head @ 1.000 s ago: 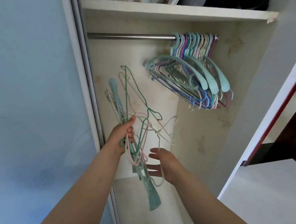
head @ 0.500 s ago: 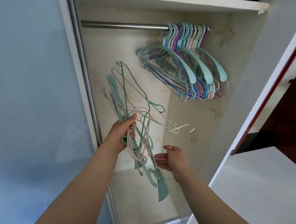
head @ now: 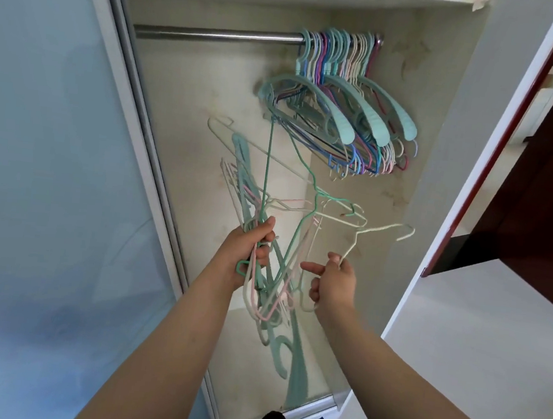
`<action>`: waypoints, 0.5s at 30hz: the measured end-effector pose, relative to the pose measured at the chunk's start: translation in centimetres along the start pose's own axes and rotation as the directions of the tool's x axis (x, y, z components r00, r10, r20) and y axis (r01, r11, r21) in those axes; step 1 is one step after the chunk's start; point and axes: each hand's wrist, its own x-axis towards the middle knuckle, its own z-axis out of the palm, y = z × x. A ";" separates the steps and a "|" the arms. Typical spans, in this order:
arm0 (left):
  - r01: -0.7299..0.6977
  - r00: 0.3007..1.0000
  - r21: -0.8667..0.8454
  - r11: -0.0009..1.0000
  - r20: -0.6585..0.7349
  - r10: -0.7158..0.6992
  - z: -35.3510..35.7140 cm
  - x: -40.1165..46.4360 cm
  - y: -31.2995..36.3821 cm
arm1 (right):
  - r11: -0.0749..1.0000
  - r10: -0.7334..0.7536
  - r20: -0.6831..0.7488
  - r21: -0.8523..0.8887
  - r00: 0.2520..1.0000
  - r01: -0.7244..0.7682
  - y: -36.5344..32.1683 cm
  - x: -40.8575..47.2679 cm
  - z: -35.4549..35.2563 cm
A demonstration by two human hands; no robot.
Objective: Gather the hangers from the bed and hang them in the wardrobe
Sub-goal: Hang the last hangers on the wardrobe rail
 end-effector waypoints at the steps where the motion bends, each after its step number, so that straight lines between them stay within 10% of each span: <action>1: -0.016 1.000 0.017 1.000 -0.007 0.016 -0.4 0.1 0.1 | 1.000 0.017 0.015 -0.009 1.000 -0.017 -0.1 0.4 -0.6; 15: 0.035 0.971 0.355 0.934 -0.232 0.052 -2.7 1.6 0.0 | 0.854 0.115 0.154 -0.519 0.981 -0.019 2.2 3.4 -4.8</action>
